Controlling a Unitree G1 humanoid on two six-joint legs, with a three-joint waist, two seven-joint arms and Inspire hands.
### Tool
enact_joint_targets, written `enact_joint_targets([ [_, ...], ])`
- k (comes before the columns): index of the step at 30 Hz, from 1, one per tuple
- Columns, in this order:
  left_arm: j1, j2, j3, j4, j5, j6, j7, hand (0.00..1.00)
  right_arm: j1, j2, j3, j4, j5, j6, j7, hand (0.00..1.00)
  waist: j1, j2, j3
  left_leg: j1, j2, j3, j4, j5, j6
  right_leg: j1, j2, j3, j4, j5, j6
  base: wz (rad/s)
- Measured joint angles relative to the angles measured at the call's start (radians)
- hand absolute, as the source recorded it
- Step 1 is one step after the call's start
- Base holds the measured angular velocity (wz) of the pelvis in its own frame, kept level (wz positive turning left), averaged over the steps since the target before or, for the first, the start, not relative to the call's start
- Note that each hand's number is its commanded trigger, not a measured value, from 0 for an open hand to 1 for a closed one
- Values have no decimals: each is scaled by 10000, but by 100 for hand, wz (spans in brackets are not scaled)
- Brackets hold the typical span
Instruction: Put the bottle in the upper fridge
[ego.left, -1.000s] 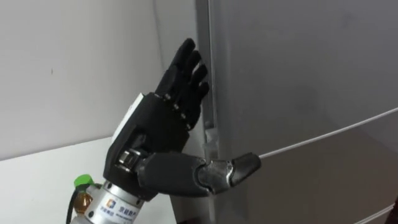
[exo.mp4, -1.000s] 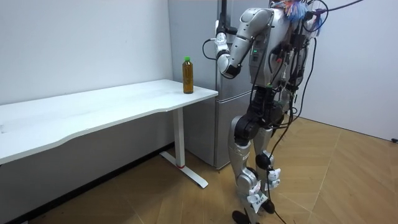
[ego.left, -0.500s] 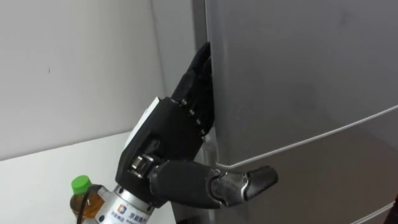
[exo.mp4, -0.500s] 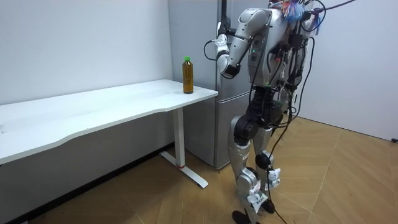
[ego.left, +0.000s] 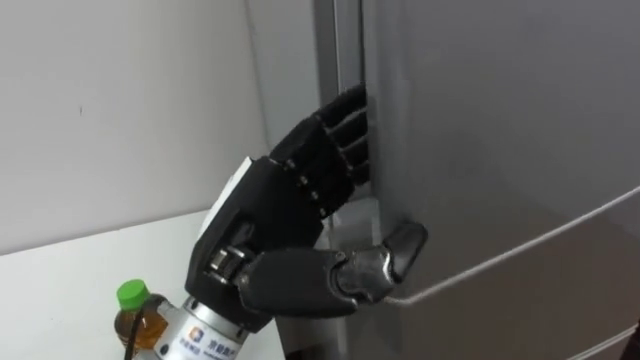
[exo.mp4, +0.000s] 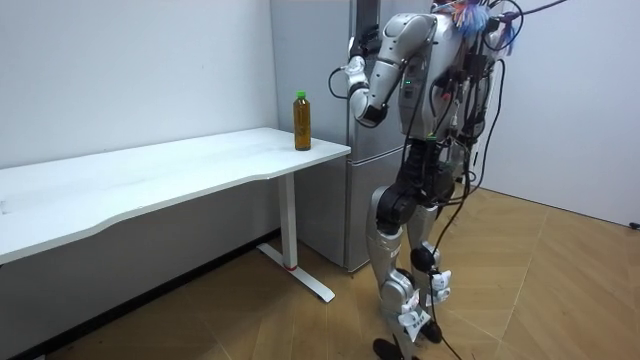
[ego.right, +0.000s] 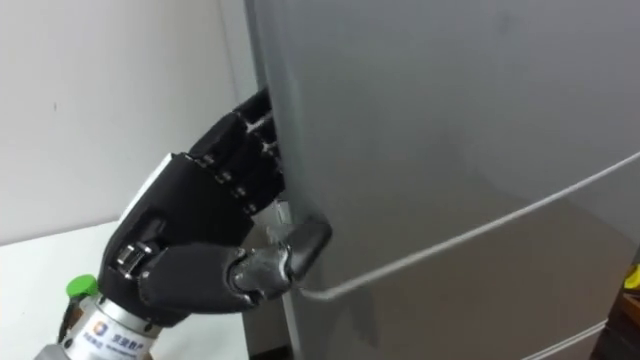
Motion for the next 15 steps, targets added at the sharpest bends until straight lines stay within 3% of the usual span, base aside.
enact_joint_targets([
  [5,-7,-38,-278,-4,-38,-53,-245,100,-23,26,-9,30,1,-6,-45,0,-53,-20,-5,18,6,89,-2,0,0,15,-7,1,10,-2,4,-2],
  [7,-5,32,-401,118,-14,176,-308,100,-22,36,-10,29,2,-8,-61,0,-63,-19,-4,6,24,98,-2,0,0,9,8,-3,10,-2,3,0],
  [12,-5,75,-640,126,-5,344,-540,100,-27,36,-12,27,-2,-9,-79,0,-62,-19,-5,-8,48,144,-1,1,-2,0,15,3,7,-4,-5,0],
  [13,-5,72,-641,126,-5,352,-587,62,-26,37,-11,28,-1,-9,-79,0,-64,-20,-4,-7,53,175,-1,1,-2,-2,15,4,7,-4,-6,0],
  [14,-5,72,-641,126,-5,357,-602,55,-26,37,-11,28,-1,-9,-79,0,-64,-20,-4,-7,55,195,-1,1,-2,-3,14,5,7,-4,-6,0],
  [15,-5,72,-641,126,-5,364,-628,13,-26,37,-11,28,-1,-9,-80,0,-64,-20,-5,-7,58,222,-1,1,-2,-9,14,4,7,-4,-6,0],
])
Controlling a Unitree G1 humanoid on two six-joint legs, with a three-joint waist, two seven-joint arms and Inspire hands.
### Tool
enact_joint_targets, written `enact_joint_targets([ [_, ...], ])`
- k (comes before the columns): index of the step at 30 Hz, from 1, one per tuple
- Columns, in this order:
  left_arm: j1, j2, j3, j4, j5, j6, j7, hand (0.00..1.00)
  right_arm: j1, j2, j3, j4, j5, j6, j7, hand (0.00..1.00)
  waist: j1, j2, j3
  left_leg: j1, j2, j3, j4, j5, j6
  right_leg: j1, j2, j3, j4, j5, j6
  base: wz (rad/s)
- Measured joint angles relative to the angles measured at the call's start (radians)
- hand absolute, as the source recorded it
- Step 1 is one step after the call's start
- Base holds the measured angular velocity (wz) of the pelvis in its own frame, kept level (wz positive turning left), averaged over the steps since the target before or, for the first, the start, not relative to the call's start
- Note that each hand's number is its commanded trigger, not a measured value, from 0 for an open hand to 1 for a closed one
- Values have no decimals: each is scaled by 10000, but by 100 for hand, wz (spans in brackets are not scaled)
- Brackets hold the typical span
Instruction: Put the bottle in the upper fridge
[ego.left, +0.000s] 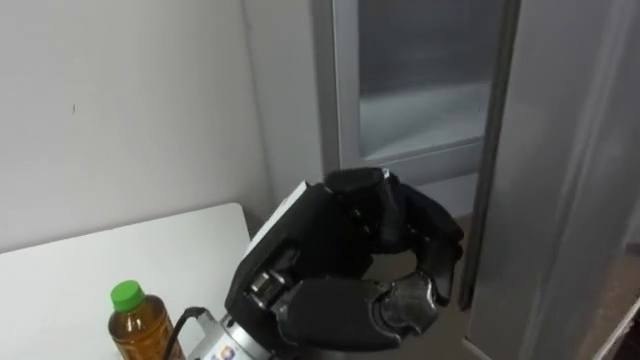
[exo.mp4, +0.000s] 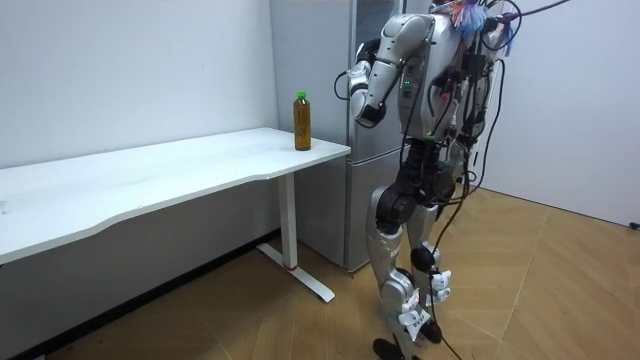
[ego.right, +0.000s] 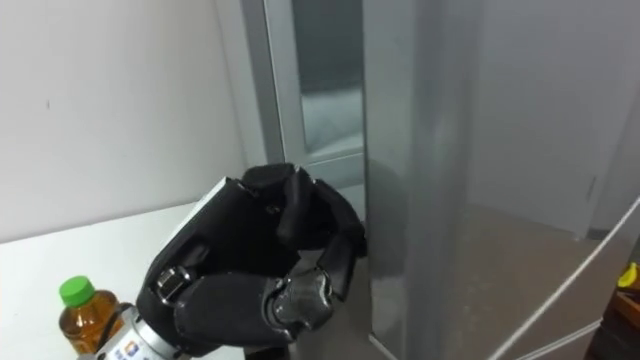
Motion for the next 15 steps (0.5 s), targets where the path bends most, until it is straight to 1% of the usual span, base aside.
enact_joint_targets([
  [1,0,1,0,0,0,15,-29,0,0,0,0,0,0,0,-1,0,0,-1,0,1,0,11,0,0,0,-6,0,-2,0,0,0,0],
  [4,0,-3,0,0,4,44,-80,0,-1,0,1,0,4,0,-18,0,3,-2,-2,20,2,92,0,0,0,-15,2,5,-4,0,0,0],
  [11,0,3,-84,18,28,51,-171,0,3,12,51,12,45,4,-76,0,1,-1,-3,51,9,112,0,0,0,0,14,39,-3,2,-4,0],
  [15,0,-7,-453,18,252,69,-186,0,37,8,56,16,240,1,-85,0,-24,3,-5,65,11,127,1,0,0,21,24,60,-20,3,-6,0],
])
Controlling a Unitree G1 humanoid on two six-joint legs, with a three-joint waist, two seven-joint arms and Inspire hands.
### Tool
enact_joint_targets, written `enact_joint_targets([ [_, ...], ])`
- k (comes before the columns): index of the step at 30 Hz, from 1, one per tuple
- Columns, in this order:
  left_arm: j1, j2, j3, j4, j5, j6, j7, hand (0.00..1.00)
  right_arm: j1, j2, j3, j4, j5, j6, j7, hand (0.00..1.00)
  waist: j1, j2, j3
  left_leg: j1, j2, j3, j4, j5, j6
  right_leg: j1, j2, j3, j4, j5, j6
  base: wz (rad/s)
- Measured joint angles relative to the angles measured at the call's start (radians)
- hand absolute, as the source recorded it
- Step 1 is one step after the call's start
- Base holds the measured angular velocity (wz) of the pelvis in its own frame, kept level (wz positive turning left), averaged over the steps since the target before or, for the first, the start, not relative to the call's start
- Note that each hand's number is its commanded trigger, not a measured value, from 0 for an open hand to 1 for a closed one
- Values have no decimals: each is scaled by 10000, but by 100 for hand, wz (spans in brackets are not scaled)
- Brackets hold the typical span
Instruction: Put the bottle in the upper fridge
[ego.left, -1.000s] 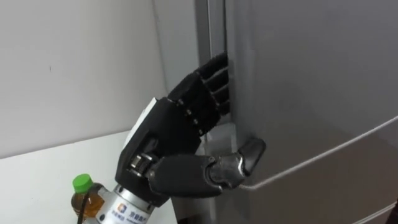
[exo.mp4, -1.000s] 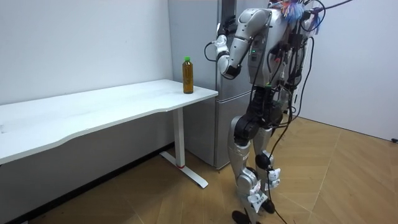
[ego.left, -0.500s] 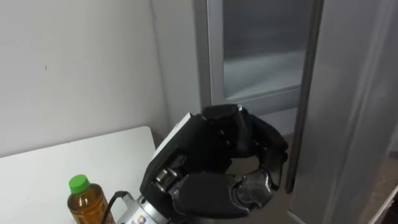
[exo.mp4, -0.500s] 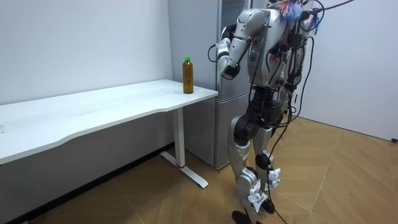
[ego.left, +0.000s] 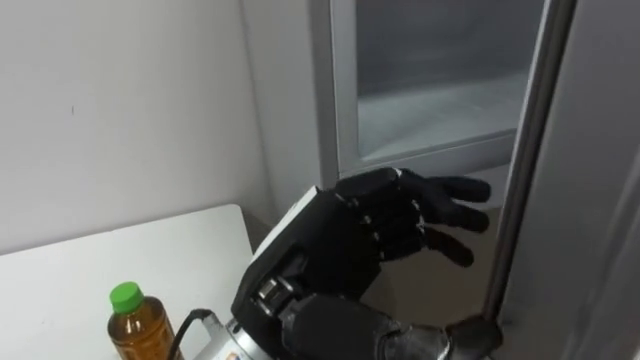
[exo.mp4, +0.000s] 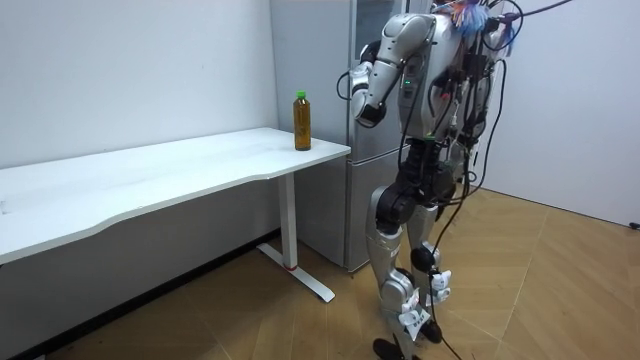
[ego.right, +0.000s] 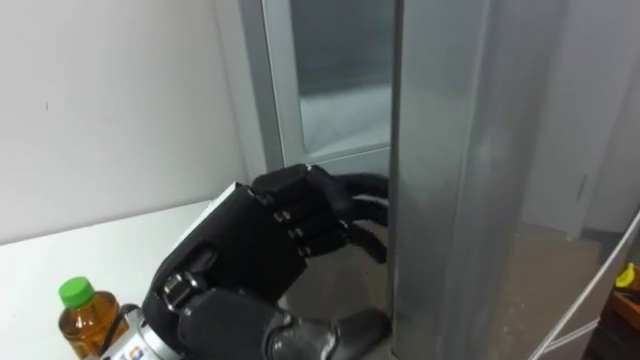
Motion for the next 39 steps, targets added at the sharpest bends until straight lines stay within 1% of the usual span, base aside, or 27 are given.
enact_joint_targets([
  [1,0,0,-142,7,1,1,-62,0,7,0,-4,10,98,0,14,0,-36,5,-3,4,1,11,-1,0,0,9,0,19,-1,1,-1,0],
  [4,0,12,-196,65,1,3,-203,0,7,-2,-34,39,116,-2,34,0,-164,16,-9,5,8,57,-1,0,0,17,2,35,-2,2,-3,0],
  [5,0,12,-205,67,-1,3,-213,0,7,-3,-51,40,116,-2,37,0,-195,19,-8,3,13,107,-2,0,0,13,2,49,-1,2,-3,0],
  [6,0,6,-232,70,-1,3,-215,0,9,-13,-54,39,115,-1,46,0,-230,29,-9,1,28,281,-2,0,0,0,2,80,1,2,-3,-6],
  [9,0,-13,-275,67,-3,3,-227,0,20,-24,-56,34,122,4,50,0,-255,32,-11,19,45,497,-3,0,0,-23,7,208,7,2,-3,-10],
  [14,-3,-26,-305,65,-3,3,-203,0,92,-56,-53,-6,252,4,170,0,-291,39,-14,108,49,664,-32,-1,-1,-35,12,358,17,0,0,-10],
  [16,-3,-42,-310,66,-3,-1,-173,0,108,-87,74,-45,430,3,191,0,-285,48,-20,101,69,811,-28,-1,-2,-118,35,478,29,1,-1,-15],
  [20,-48,-67,-345,66,-3,-2,-165,0,162,-243,329,-61,508,1,261,0,-336,68,-21,57,69,829,-25,-2,-3,-168,36,494,39,4,-1,-4],
  [23,-208,-75,-381,109,-4,-2,-165,0,183,-324,339,-59,502,3,261,0,-344,104,-11,76,80,914,-25,-3,-3,-183,64,597,34,5,-4,-6],
  [25,-503,-75,-385,217,-6,-1,-159,0,180,-354,413,-62,505,5,261,0,-339,152,-14,99,96,1054,-25,-3,-4,-212,93,768,41,11,-9,-17],
  [28,-771,-76,-485,280,-12,-2,-191,0,181,-377,477,-77,507,12,262,0,-332,211,-39,106,114,1097,-26,-3,-5,-315,139,968,66,27,-32,-23],
  [31,-948,-86,-646,297,-23,-1,-221,0,190,-434,612,-111,509,70,258,0,-342,243,-42,139,140,1134,-25,-3,-5,-334,174,1043,66,88,-62,-24],
  [32,-985,-84,-695,323,-27,-1,-228,0,199,-452,641,-136,510,113,258,0,-341,245,-41,153,147,1181,-25,-4,-6,-335,181,1070,66,91,-65,-21],
  [33,-1049,-87,-738,397,-32,0,-294,0,205,-492,709,-167,504,152,259,0,-350,247,-39,177,165,1344,-24,-4,-7,-342,199,1150,66,95,-71,-18],
  [37,-1072,5,-742,490,-32,2,-376,0,227,-508,709,-226,510,214,247,0,-502,243,-37,176,222,1586,-23,-6,-11,-429,288,1399,73,123,-111,-16],
  [39,-1072,13,-742,492,-32,3,-390,0,260,-521,710,-255,511,217,218,0,-518,242,-36,174,242,1646,-23,-6,-11,-487,313,1506,83,137,-134,-22],
])
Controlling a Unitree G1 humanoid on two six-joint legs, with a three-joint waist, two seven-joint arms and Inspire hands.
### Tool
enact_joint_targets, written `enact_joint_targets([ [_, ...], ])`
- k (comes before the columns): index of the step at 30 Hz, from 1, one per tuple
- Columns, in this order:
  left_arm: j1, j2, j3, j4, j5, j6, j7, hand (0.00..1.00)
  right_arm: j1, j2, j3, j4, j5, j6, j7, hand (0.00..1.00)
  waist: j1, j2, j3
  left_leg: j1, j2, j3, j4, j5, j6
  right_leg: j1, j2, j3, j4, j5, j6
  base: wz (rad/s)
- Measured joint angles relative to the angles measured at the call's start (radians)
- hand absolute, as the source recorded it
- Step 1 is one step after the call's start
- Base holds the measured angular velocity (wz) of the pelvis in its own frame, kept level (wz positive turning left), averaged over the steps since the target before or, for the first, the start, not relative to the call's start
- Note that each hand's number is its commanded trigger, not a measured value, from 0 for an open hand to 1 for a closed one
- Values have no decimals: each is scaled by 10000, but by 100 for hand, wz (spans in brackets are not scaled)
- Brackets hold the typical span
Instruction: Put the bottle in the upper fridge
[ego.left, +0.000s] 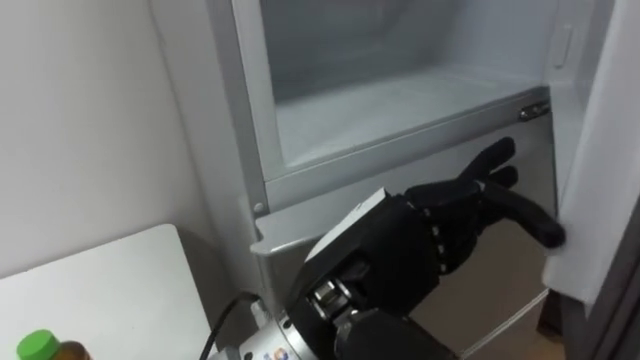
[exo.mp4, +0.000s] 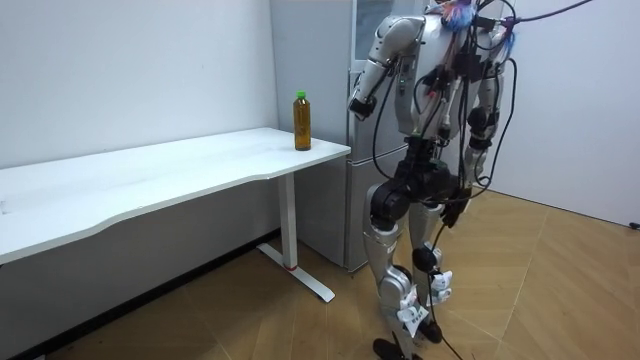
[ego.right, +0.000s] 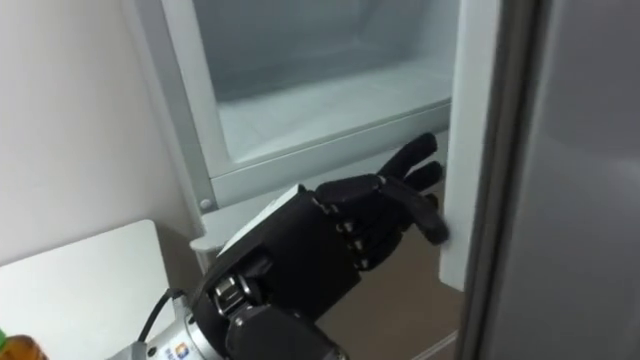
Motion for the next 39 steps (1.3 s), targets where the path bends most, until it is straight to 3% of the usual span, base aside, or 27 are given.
enact_joint_targets([
  [11,-4,246,-573,71,-368,70,-166,0,43,-21,-13,3,424,23,-24,0,-314,22,8,1,108,542,27,-43,-73,-168,146,474,-20,55,-41,-15],
  [18,-33,325,-544,78,-565,42,-176,0,141,-220,-9,11,407,253,-30,0,-345,371,64,75,193,539,56,-56,-95,-242,204,623,4,117,-110,-18],
  [23,-681,304,-759,582,-699,61,-200,0,117,-361,-7,10,396,340,53,0,-342,372,65,103,211,569,61,-59,-99,-263,252,630,9,120,-127,-8],
  [25,-858,275,-766,729,-719,77,-220,0,125,-464,-8,4,378,356,52,0,-335,366,68,127,230,783,61,-59,-100,-326,324,761,-2,118,-132,-17],
  [29,-959,179,-755,1074,-1006,67,-358,0,144,-600,-19,55,293,361,170,0,-459,340,84,165,304,1107,109,-87,-149,-426,374,1038,101,132,-161,-25],
  [34,-965,132,-748,1096,-1153,68,-413,0,297,-610,-22,183,327,434,154,0,-676,307,95,168,513,1541,122,-204,-351,-594,648,1440,126,204,-294,-25],
  [39,-988,74,-748,1100,-1153,69,-417,0,508,-612,-24,177,350,453,139,0,-796,293,96,194,650,1645,253,-258,-446,-644,837,1717,197,264,-394,-27],
])
